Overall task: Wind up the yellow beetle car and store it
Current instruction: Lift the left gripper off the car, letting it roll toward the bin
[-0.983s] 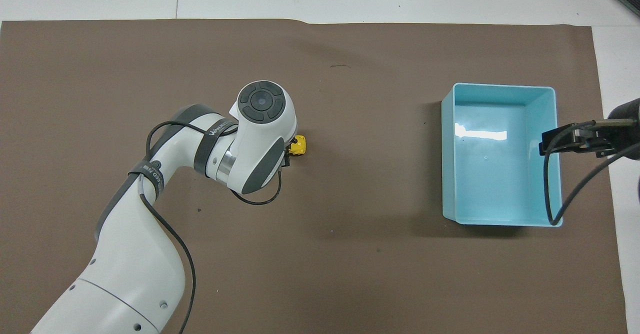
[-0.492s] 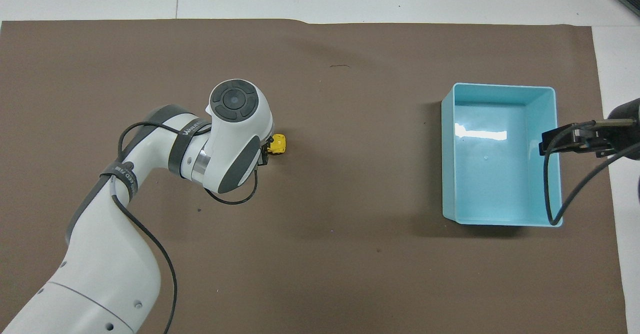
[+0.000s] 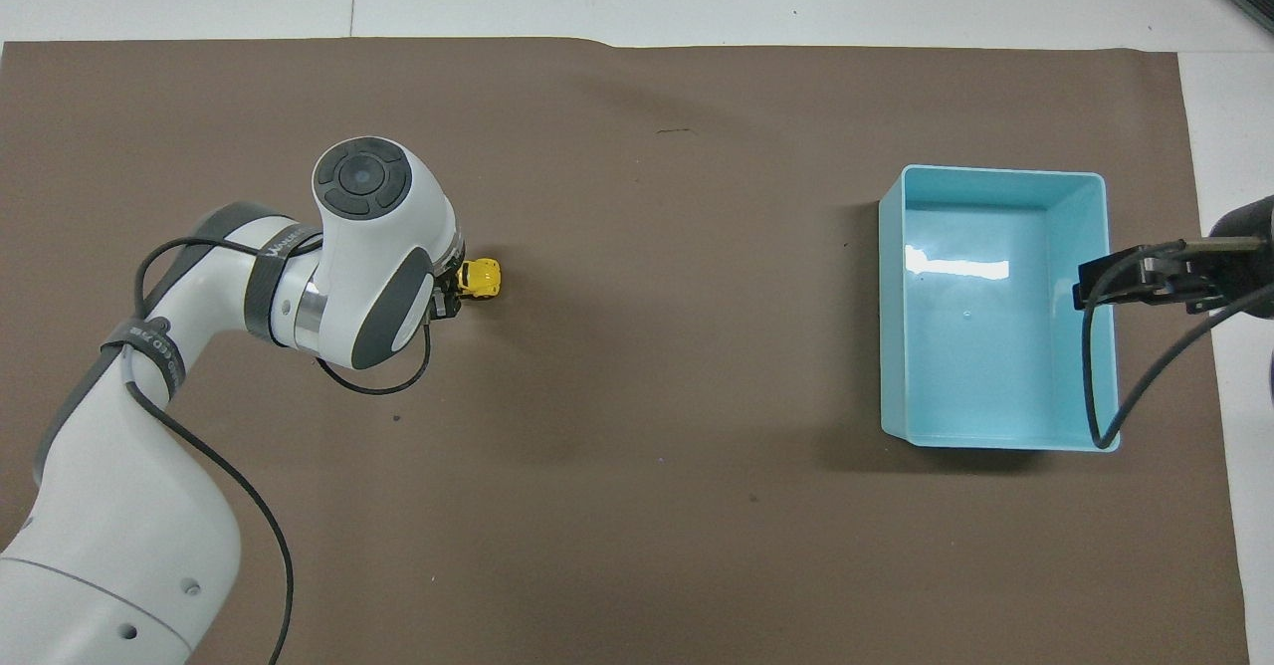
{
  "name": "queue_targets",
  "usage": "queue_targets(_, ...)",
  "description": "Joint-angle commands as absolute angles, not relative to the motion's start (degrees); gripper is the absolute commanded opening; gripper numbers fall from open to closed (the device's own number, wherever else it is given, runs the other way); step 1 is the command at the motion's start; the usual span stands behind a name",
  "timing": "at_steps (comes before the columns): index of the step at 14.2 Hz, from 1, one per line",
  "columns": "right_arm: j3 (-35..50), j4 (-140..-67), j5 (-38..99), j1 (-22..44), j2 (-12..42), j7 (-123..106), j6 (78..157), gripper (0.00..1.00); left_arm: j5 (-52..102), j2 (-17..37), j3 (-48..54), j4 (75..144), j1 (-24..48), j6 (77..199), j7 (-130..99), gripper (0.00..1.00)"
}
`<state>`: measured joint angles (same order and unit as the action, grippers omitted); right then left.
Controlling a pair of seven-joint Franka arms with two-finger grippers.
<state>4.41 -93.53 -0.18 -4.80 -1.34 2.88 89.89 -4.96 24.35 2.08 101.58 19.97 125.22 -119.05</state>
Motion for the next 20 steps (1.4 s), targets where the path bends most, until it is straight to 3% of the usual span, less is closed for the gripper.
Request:
queue_targets(1, 4.8, -94.0, -0.1, -5.4, -1.9, 3.4, 89.8, 1.00, -8.3, 28.5, 1.5, 102.0, 17.8, 130.6, -117.2, 1.00)
queue_targets(7, 4.8, -94.0, 0.0, -5.4, -1.9, 3.3, 89.8, 1.00, -8.2, 19.5, 1.7, 101.2, 18.2, 124.0, -116.6, 1.00)
queue_targets(20, 4.8, -94.0, 0.0, -5.4, -1.9, 3.4, 89.8, 1.00, -8.0, 14.6, 2.1, 99.5, 17.8, 121.9, -113.9, 1.00)
